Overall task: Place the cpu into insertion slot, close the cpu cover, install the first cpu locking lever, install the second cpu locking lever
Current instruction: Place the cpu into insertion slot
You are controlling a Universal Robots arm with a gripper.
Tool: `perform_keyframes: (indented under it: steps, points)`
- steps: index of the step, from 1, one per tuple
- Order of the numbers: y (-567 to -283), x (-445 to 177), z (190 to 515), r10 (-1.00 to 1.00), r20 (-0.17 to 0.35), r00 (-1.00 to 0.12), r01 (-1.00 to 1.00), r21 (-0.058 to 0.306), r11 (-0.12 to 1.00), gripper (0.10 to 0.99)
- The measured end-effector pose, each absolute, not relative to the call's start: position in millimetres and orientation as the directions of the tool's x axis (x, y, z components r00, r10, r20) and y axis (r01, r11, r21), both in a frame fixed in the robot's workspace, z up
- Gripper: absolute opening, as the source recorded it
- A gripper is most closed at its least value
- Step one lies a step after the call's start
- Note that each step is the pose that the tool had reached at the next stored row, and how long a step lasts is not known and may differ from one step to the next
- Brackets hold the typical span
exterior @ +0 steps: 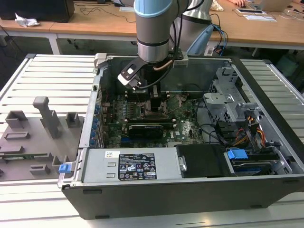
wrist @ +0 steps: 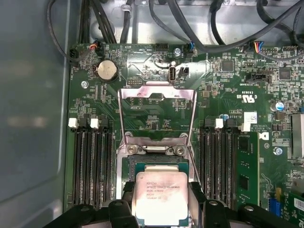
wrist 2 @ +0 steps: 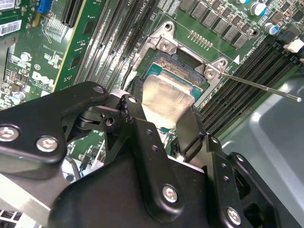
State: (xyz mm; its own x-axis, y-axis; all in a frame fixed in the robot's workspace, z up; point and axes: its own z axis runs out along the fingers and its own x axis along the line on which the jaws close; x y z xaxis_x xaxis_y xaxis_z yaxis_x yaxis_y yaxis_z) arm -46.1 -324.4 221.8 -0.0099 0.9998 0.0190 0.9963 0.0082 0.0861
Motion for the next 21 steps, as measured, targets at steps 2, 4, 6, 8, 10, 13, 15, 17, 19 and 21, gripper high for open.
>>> perform_keyframes:
  steps: [2,4,6,8,10,13,15,17,19,21]
  points:
    - [-324.0,-46.2,219.4,1.000,0.017,-0.008,0.996,0.086,0.006,0.525]
    - [-323.4,-46.2,218.2,1.000,0.016,-0.001,0.996,0.086,0.000,0.525]
    - [-322.4,-46.1,215.7,1.000,0.016,0.010,0.996,0.086,-0.011,0.525]
    - [-322.4,-46.2,214.1,1.000,0.016,0.012,0.996,0.086,-0.014,0.525]
    - [-322.4,-46.2,213.2,1.000,0.016,0.012,0.996,0.086,-0.014,0.525]
    - [-322.3,-46.2,212.1,1.000,0.016,0.012,0.996,0.086,-0.014,0.525]
    - [-322.4,-46.2,210.5,1.000,0.014,0.012,0.996,0.086,-0.014,0.525]
    - [-322.3,-46.2,208.0,1.000,0.009,0.012,0.996,0.086,-0.013,0.525]
    - [-322.1,-46.2,206.9,1.000,0.007,0.012,0.996,0.086,-0.013,0.525]
    - [-321.3,-46.2,206.2,1.000,0.006,0.012,0.996,0.086,-0.012,0.525]
